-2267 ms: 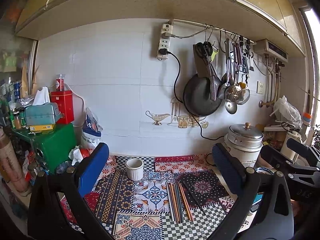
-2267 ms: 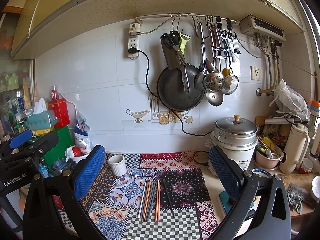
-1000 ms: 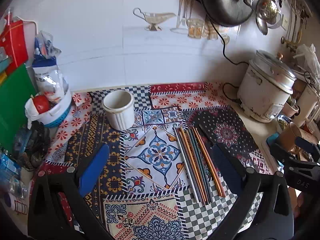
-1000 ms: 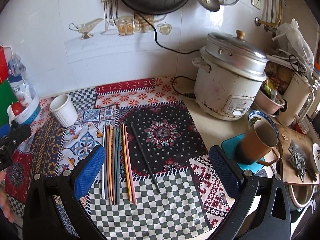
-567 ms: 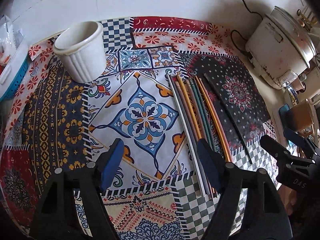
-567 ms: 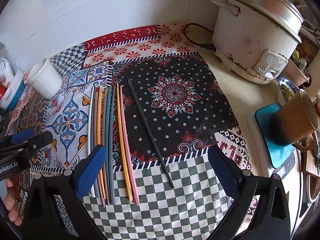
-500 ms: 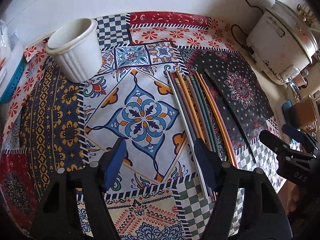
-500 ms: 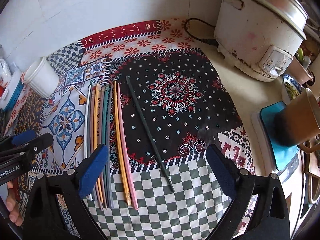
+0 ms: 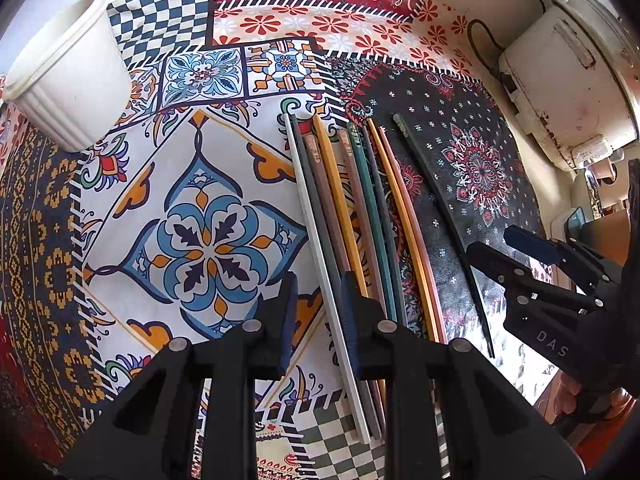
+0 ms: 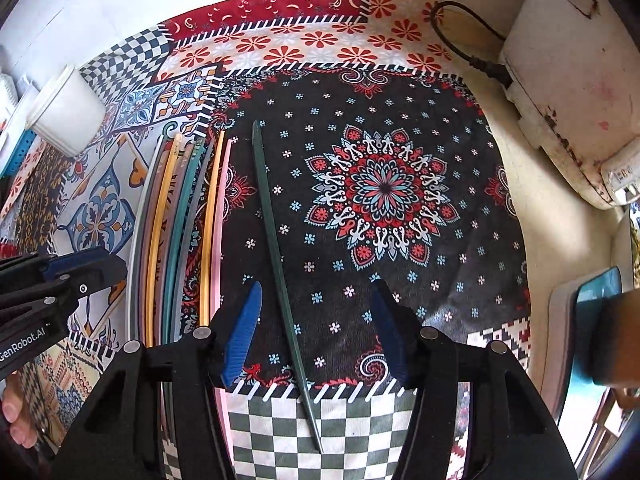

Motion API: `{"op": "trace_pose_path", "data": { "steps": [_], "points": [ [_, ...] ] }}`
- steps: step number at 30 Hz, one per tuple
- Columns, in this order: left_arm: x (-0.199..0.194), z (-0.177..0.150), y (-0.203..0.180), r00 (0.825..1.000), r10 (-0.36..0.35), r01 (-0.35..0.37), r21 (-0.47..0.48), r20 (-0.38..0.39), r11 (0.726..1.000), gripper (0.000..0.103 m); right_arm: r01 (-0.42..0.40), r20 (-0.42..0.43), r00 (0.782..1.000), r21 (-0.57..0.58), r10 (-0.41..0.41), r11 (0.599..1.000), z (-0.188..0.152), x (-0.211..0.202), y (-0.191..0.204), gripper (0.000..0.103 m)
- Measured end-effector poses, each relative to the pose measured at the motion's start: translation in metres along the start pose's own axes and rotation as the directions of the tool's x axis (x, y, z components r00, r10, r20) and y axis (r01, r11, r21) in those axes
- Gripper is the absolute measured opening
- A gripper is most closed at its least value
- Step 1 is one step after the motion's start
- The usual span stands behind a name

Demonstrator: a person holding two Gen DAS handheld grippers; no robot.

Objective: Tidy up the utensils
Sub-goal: 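Move left gripper onto the white stick while right gripper moves onto the dark green stick, then close left gripper on the white stick while right gripper closes on the dark green stick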

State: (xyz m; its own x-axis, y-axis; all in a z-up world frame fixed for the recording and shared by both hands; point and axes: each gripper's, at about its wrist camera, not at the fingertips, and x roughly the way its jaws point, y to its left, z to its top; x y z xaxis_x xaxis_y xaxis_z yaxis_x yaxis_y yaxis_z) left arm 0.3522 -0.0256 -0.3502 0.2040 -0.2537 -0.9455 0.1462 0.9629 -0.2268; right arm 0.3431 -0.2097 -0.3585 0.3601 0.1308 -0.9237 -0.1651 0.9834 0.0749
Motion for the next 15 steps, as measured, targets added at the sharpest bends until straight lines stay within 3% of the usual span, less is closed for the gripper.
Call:
{"op": "trace_pose_path", "data": {
  "steps": [1, 7, 15],
  "points": [
    [0.003, 0.002, 0.000, 1.000, 0.000, 0.000, -0.001, -0.010, 1.000, 0.013, -0.006, -0.007, 1.000, -0.007, 0.006, 1.000, 0.002, 0.002, 0.000, 0.045],
    [0.009, 0.008, -0.003, 1.000, 0.025, -0.025, -0.021, -0.010, 0.999, 0.011, -0.042, -0.048, 0.998, -0.041, 0.040, 0.998, 0.014, 0.013, 0.000, 0.035],
    [0.007, 0.006, -0.001, 0.999, 0.040, -0.040, -0.008, -0.023, 0.999, 0.009, -0.032, -0.051, 0.998, -0.070, 0.028, 0.997, 0.026, 0.021, 0.006, 0.034]
  ]
}}
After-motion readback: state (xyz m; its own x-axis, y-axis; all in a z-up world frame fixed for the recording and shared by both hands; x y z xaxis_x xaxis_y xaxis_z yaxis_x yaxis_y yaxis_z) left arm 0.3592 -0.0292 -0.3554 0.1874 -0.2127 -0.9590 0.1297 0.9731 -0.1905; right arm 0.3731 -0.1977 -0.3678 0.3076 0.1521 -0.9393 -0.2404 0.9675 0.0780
